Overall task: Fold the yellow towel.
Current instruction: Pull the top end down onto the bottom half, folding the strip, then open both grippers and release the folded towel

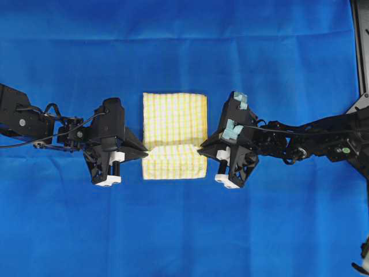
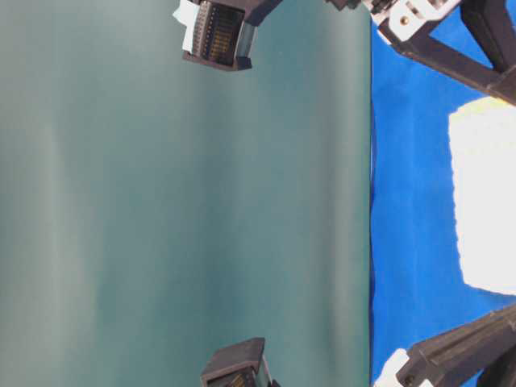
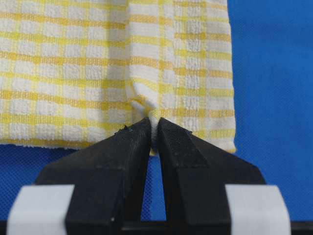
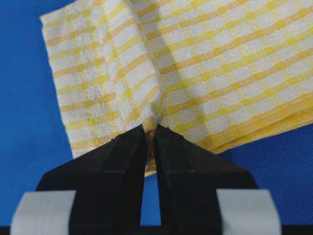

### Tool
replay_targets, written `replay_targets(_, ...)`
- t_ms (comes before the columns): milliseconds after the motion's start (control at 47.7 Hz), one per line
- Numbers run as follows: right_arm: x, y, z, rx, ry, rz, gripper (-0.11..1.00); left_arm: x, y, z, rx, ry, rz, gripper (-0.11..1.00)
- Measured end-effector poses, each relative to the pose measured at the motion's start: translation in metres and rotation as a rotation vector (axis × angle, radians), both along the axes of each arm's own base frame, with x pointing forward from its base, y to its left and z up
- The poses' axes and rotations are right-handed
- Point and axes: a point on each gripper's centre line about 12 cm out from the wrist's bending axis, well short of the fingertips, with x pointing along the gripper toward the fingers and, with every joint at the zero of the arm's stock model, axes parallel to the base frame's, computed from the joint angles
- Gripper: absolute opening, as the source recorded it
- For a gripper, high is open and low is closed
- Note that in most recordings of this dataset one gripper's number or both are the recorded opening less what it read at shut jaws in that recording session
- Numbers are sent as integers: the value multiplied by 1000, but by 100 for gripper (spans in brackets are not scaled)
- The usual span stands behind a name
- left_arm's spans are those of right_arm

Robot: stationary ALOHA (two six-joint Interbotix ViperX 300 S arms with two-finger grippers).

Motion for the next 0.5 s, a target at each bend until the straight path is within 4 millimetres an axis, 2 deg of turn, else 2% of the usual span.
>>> replay_targets(356,-1,5,0,11,4,7,7,4,-4,7,-3,-21,-9,4)
replay_targets(440,0,7,1,11,2,15,26,4,-7,9,-3,-29,-18,7)
replay_targets(503,0,10,1,13,2,21,44,4,-9,13,-3,-37,-26,18)
